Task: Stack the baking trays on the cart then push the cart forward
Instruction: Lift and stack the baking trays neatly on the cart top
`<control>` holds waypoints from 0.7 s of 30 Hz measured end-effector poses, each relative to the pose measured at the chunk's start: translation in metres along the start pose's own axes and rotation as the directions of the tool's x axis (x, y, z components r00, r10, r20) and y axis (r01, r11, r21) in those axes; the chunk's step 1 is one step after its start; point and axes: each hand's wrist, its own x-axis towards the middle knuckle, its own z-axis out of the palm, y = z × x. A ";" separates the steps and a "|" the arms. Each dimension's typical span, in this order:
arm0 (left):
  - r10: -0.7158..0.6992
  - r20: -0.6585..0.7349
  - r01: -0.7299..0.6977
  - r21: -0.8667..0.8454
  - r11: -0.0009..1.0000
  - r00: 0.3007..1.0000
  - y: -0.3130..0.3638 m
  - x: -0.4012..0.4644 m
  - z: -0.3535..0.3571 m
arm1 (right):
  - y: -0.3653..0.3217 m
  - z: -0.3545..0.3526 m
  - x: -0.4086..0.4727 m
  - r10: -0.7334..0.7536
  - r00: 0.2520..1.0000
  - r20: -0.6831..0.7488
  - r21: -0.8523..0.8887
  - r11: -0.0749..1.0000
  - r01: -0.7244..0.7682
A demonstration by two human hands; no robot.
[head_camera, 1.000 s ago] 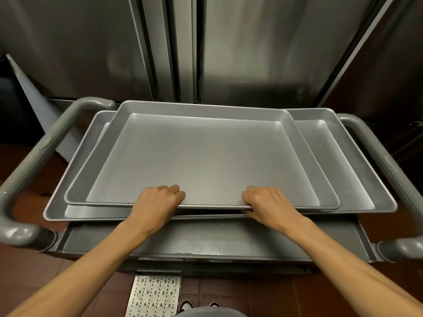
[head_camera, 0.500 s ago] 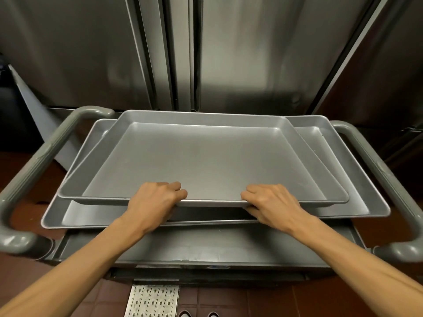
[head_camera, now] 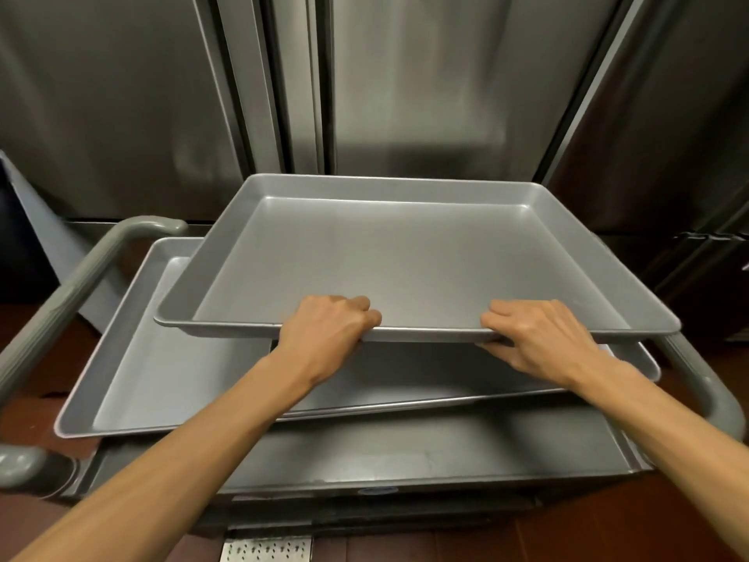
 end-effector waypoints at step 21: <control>-0.126 0.059 0.127 -0.014 0.992 0.990 0.090 0.057 0.033 | 0.095 0.036 -0.052 -0.107 0.994 -0.013 0.063 0.992 0.108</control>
